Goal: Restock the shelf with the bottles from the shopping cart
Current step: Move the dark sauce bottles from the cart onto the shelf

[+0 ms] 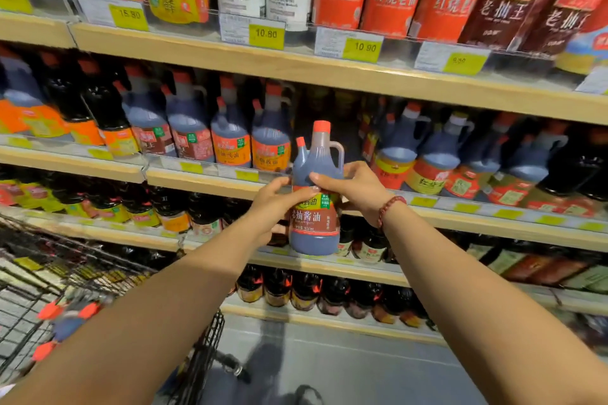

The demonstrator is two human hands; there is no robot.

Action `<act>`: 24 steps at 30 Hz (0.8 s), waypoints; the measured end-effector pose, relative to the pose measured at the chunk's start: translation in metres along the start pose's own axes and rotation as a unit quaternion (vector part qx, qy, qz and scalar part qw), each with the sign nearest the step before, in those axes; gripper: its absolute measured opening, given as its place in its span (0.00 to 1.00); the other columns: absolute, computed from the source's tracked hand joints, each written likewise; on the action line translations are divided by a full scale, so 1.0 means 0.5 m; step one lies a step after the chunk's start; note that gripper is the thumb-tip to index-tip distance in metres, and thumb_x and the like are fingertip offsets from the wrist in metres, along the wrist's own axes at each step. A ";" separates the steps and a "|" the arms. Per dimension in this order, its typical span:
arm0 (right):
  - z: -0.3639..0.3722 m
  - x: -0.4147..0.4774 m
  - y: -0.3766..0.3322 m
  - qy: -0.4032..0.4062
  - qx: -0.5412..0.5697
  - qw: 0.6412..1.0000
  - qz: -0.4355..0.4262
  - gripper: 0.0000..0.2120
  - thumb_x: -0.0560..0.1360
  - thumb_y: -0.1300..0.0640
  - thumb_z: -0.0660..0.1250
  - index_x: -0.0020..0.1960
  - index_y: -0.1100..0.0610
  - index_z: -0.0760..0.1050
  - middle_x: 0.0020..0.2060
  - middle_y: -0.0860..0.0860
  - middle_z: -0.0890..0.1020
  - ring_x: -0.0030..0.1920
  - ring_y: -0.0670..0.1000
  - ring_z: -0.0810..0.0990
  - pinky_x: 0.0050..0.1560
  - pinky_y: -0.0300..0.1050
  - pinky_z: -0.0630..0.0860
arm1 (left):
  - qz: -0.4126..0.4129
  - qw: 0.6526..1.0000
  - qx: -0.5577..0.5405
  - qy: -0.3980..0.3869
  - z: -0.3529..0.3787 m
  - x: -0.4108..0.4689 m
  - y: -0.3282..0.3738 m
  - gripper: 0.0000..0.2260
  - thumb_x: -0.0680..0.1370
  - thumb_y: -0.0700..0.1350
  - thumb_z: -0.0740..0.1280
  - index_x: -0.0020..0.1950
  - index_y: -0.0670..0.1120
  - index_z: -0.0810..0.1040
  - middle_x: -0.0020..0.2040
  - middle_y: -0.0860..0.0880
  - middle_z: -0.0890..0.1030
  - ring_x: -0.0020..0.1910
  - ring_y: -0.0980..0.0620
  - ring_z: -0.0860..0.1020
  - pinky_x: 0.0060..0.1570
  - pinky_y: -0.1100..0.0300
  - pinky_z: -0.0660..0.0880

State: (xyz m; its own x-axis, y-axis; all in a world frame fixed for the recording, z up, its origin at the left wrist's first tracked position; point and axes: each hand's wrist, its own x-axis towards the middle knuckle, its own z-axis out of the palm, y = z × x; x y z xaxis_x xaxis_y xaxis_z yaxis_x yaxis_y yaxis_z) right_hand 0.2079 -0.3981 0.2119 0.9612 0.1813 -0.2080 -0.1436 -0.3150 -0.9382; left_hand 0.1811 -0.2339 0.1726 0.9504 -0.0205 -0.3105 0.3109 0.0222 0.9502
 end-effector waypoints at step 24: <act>-0.086 0.213 -0.030 0.074 0.045 0.992 -0.094 0.36 0.66 0.53 0.76 0.69 0.60 0.66 0.64 0.57 0.74 0.62 0.54 0.75 0.60 0.53 0.75 | 0.140 0.988 0.010 0.064 0.055 0.217 0.111 0.26 0.67 0.41 0.77 0.60 0.50 0.68 0.56 0.43 0.80 0.53 0.49 0.80 0.52 0.54 0.78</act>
State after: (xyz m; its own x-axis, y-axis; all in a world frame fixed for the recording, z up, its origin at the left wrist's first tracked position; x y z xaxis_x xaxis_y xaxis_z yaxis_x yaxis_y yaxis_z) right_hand 0.3224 -0.4140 0.2158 0.9960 0.0888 0.0085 0.0265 -0.2036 -0.9787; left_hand 0.3009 -0.2623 0.1922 0.9933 0.1104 -0.0356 0.0370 -0.0109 0.9993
